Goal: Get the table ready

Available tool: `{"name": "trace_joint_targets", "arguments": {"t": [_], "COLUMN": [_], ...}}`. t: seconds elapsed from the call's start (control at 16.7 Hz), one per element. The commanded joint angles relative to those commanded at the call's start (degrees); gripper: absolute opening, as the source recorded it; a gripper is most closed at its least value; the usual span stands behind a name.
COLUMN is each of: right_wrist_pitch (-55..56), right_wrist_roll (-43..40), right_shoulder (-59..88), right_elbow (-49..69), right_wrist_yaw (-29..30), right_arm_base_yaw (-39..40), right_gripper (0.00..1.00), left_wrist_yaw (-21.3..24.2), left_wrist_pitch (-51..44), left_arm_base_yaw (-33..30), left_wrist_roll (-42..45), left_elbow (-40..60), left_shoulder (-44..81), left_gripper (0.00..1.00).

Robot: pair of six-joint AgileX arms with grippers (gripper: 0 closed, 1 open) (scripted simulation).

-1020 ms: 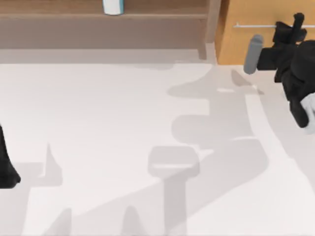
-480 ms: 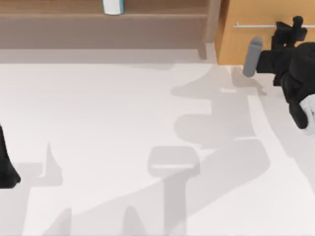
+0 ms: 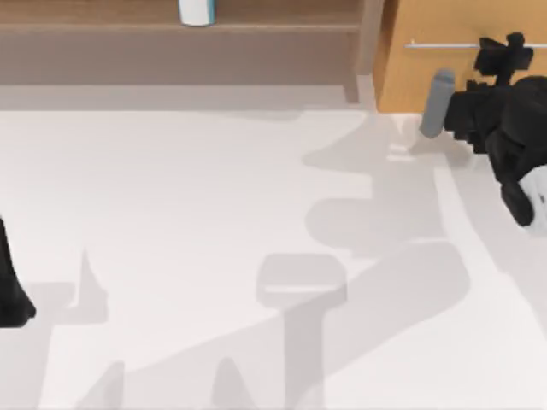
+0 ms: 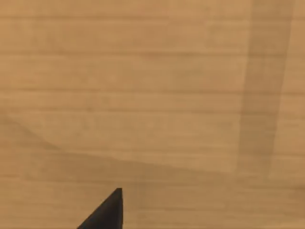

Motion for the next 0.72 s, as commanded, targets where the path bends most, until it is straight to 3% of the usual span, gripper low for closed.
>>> {"name": "trace_joint_targets", "arguments": {"t": [0.72], "right_wrist_pitch": [4.2], "right_wrist_roll": [0.7], "right_shoulder": [-3.6], "right_elbow": [-7.9], "right_wrist_yaw": [0.3], "right_arm_base_yaw": [1.1], "right_gripper": [1.0], "left_wrist_yaw": [0.0], "left_wrist_pitch": [0.0], "left_arm_base_yaw": [0.0], "left_wrist_roll": [0.0], "left_elbow": [0.0], "left_shoulder": [0.0], "left_gripper": [1.0]}}
